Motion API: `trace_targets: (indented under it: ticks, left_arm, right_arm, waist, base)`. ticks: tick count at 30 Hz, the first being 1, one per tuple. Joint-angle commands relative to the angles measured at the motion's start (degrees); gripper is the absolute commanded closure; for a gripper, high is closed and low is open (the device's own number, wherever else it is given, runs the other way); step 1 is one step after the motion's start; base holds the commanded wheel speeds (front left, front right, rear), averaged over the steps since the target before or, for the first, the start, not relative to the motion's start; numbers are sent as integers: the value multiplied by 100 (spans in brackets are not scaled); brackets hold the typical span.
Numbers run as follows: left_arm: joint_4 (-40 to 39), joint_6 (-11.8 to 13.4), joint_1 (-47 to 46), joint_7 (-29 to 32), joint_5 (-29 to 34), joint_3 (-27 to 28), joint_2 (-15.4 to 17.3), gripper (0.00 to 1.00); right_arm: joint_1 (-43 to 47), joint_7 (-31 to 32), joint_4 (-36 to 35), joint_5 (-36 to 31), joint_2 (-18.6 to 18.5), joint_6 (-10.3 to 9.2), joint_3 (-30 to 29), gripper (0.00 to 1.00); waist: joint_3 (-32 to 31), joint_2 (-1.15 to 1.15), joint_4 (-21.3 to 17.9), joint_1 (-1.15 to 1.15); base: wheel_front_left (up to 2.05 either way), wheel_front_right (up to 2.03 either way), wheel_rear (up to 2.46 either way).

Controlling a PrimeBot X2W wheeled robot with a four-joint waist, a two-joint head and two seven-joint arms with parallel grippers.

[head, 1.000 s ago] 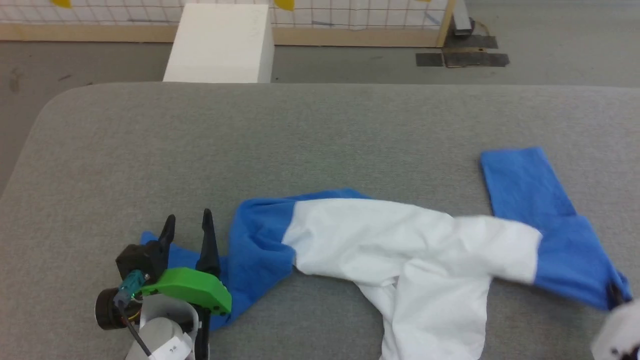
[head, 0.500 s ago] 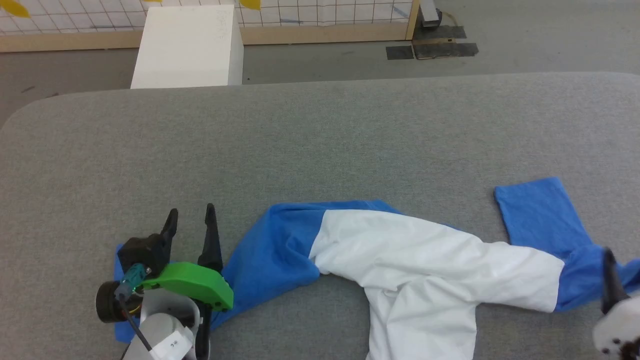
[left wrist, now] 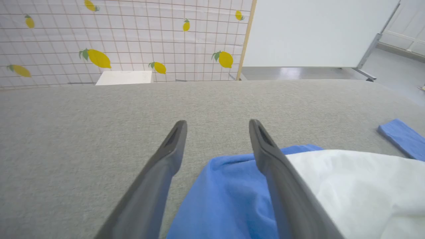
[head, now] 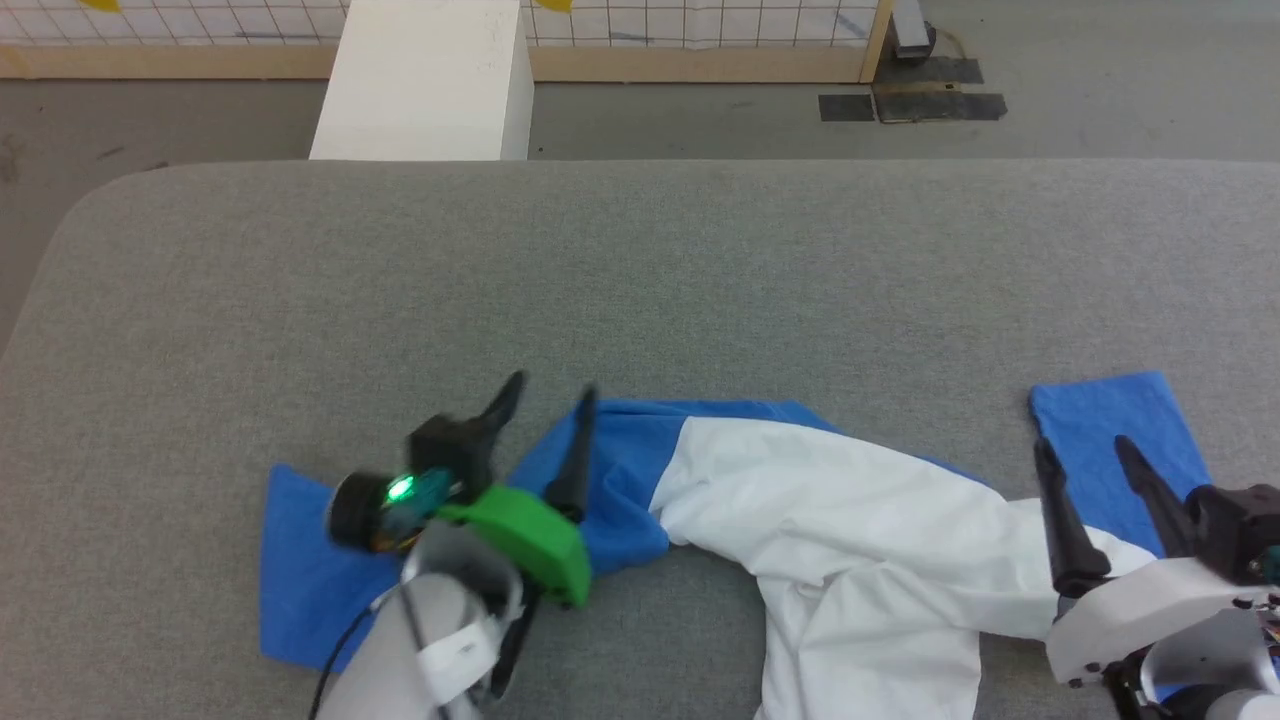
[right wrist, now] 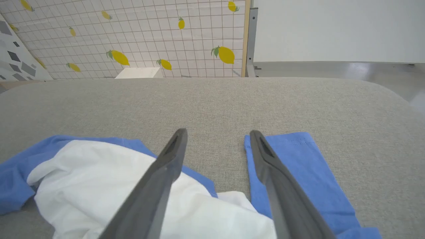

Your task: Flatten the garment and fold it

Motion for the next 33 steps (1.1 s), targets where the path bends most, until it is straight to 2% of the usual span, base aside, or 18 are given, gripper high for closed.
trace_targets:
  ticks: [1, 8, 13, 17, 21, 25, 30, 31, 32, 33]
  left_arm:
    - [54, -91, -296, 94, 162, -150, -42, 0]
    - [960, -574, -1739, 1209, 444, -1124, -183, 0]
    - [1725, -686, -2635, 2074, 305, -1958, -164, 0]
    - [2016, -691, -3123, 2804, -318, -3074, 94, 0]
    - [2053, -692, -3443, 3397, -974, -3983, 597, 0]
    - [2174, -692, -3615, 3706, -1299, -4227, 944, 0]
    - [2348, -613, -3685, 3848, -1315, -4229, 1056, 0]
    - [2381, -614, -3672, 3924, -1328, -4252, 1059, 9]
    - [2398, -620, -3653, 4011, -1359, -4278, 1058, 77]
    - [2399, -631, -3622, 4123, -1422, -4307, 1053, 100]
  right_arm:
    - [29, -70, -33, 7, -4, -9, 60, 0]
    - [-130, -195, -75, 50, -4, -9, 307, 0]
    - [-306, -305, -44, 129, -4, -9, 403, 0]
    - [-368, -411, 61, 205, -4, -9, 478, 0]
    - [-389, -514, 174, 258, -4, -9, 521, 0]
    - [-390, -609, 263, 330, -4, -9, 540, 0]
    - [-374, -671, 348, 383, -4, -9, 573, 0]
    - [-374, -672, 357, 388, -4, -9, 585, 0]
    - [-379, -673, 362, 407, -4, -9, 595, 0]
    - [-388, -674, 362, 422, -4, -9, 598, 0]
  waist:
    - [68, 0, -41, 0]
    - [398, 0, -395, 0]
    - [660, 0, -782, 0]
    - [799, 0, -1083, 0]
    - [867, 0, -1321, 0]
    - [899, 0, -1462, 0]
    - [911, 0, -1528, 0]
    - [907, 0, -1535, 0]
    - [904, 0, -1541, 0]
    - [903, 0, -1547, 0]
  base:
    - [0, 0, 0]
    - [0, 0, 0]
    - [0, 0, 0]
    - [0, 0, 0]
    - [0, 0, 0]
    - [0, 0, 0]
    - [0, 0, 0]
    - [0, 0, 0]
    - [0, 0, 0]
    - [0, 0, 0]
